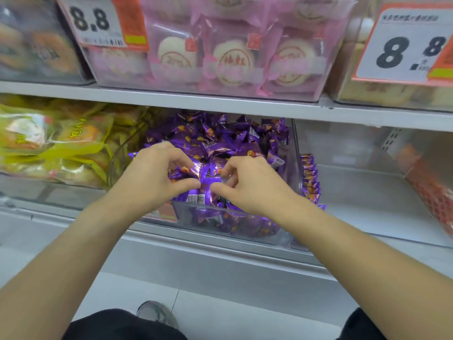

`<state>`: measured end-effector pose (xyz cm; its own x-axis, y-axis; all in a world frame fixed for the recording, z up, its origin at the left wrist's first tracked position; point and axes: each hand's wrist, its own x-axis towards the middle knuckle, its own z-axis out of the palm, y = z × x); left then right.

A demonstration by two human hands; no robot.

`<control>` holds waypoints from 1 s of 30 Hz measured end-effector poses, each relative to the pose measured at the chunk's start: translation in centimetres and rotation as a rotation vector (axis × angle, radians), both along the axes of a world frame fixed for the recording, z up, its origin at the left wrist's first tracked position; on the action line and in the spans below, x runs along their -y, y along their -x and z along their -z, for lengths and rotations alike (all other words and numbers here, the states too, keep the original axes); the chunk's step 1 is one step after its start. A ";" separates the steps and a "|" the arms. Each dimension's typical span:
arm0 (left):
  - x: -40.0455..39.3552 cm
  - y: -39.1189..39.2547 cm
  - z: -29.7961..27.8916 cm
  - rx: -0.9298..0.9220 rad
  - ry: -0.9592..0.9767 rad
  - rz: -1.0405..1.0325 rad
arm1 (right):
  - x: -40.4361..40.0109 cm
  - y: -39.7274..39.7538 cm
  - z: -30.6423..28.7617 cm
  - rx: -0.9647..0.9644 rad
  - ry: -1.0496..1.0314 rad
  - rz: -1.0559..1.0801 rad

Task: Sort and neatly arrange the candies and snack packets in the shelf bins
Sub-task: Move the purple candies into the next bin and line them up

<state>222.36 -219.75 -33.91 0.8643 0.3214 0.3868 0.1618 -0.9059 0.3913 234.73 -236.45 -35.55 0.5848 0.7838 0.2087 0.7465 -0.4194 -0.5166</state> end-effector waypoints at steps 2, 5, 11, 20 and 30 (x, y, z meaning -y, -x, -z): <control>-0.2 0.3 -0.1 0.056 -0.016 -0.016 | -1.2 0.4 0.5 -0.003 0.051 0.041; -0.6 0.5 0.6 0.082 -0.048 -0.022 | -1.4 0.4 0.6 -0.104 0.008 0.044; -1.0 -0.5 1.4 0.002 -0.061 -0.043 | 0.2 0.4 0.1 -0.174 -0.119 -0.011; 0.0 -1.5 0.9 -0.088 -0.032 -0.035 | 1.0 1.0 -0.6 -0.314 -0.247 0.011; 5.2 -0.6 -0.6 0.096 0.843 0.160 | 7.4 0.9 -4.7 -0.661 -0.521 0.082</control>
<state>222.96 -224.99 -33.27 0.8996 0.4108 0.1480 -0.0115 -0.3165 0.9485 233.84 -243.85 -30.88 0.7647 0.6320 0.1260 0.1999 -0.0468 -0.9787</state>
